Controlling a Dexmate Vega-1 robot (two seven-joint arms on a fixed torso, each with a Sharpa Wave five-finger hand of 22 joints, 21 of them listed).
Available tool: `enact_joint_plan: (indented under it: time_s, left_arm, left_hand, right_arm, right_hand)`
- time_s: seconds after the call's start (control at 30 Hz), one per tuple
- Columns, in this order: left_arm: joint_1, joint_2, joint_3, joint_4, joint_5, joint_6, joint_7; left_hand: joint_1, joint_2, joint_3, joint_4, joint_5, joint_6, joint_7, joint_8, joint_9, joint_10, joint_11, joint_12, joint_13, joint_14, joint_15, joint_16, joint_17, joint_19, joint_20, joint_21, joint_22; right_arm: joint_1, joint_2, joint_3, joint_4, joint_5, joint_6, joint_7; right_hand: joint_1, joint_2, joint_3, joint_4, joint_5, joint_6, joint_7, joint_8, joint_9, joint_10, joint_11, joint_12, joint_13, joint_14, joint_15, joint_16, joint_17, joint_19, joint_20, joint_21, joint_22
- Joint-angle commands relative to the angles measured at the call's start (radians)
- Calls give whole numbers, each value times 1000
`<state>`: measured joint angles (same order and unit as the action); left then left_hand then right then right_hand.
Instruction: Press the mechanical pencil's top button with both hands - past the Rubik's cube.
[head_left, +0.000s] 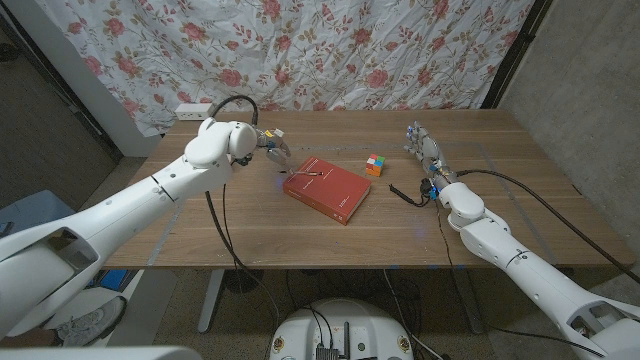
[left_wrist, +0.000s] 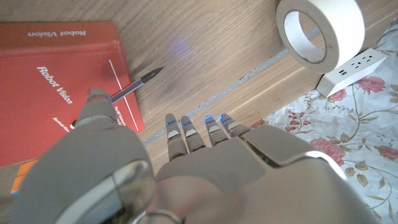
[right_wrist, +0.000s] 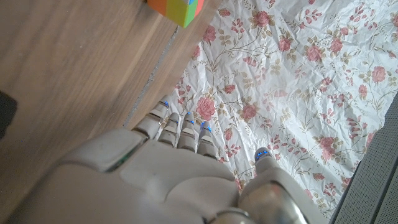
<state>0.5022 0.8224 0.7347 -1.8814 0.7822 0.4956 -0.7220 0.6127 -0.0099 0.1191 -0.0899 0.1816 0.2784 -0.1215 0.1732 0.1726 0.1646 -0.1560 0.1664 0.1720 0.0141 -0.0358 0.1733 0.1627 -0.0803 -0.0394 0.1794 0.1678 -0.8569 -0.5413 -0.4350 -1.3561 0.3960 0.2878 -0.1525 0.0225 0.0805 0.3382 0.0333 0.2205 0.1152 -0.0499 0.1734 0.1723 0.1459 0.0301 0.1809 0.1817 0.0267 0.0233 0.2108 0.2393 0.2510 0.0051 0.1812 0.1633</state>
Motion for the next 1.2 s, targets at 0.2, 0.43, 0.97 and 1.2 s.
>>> enact_joint_plan:
  time_s: [0.2,0.43,0.97,1.2]
  left_arm:
    - [133,-54,-116,5,-309,125,347]
    - [163,-47,-175,20,-500,103,441]
    - [242,-57,-260,156,-791,-176,703]
    - [253,-80,-261,218,-849,-262,784]
  left_hand:
    - [-24,19,8,3,-1,-8,12,5,3,-5,18,10,1,9,-20,5,3,9,-15,8,-1]
    - [-46,39,12,6,-1,-51,17,-1,2,-56,25,4,1,-23,-20,-4,3,-3,-21,2,-1]
    - [-61,70,23,5,3,-64,29,8,0,-62,32,14,0,-4,-30,4,2,13,-22,8,-1]
    - [-66,101,36,8,8,-73,38,6,0,-60,39,16,0,6,-28,7,3,32,-19,13,-1]
  right_arm:
    - [28,19,3,69,43,37,55]
    - [38,35,4,95,47,57,53]
    - [66,63,-4,109,30,66,26]
    - [72,75,-5,119,36,75,29]
  right_hand:
    - [-11,5,3,12,1,-2,8,3,0,-1,-3,3,-1,-1,-10,0,2,-3,-8,-1,2]
    - [-11,6,2,15,3,-1,11,4,0,4,-7,5,-2,4,-12,2,2,-2,-11,0,2]
    - [-11,8,0,25,6,-10,10,5,0,10,-4,8,-2,49,5,16,-2,11,0,6,2]
    - [-12,6,-2,28,7,-9,11,6,0,13,-2,8,-2,49,5,15,-3,12,1,6,2]
